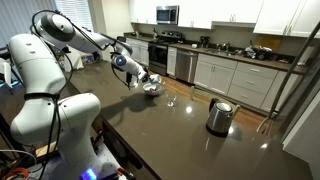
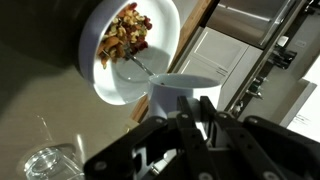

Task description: Move the objects from the two cups into the bowl

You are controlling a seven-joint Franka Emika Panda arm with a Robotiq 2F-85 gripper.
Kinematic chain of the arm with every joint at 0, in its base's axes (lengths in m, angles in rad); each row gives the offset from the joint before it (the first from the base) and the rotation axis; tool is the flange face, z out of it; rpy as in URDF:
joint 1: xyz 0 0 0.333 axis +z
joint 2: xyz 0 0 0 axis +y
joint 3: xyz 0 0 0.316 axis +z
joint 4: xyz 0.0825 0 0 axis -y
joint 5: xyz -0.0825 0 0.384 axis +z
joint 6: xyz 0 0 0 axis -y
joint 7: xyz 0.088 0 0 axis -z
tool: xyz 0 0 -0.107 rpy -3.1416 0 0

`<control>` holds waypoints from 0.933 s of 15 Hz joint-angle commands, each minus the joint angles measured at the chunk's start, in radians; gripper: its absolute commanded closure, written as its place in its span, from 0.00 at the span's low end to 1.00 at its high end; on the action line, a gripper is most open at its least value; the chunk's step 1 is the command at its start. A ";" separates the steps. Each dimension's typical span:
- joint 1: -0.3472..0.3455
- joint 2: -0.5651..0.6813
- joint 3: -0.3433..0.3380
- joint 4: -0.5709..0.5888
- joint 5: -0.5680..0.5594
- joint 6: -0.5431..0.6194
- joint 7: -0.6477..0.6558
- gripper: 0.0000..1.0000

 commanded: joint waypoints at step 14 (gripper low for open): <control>0.061 0.133 -0.097 -0.050 -0.011 -0.127 -0.015 0.94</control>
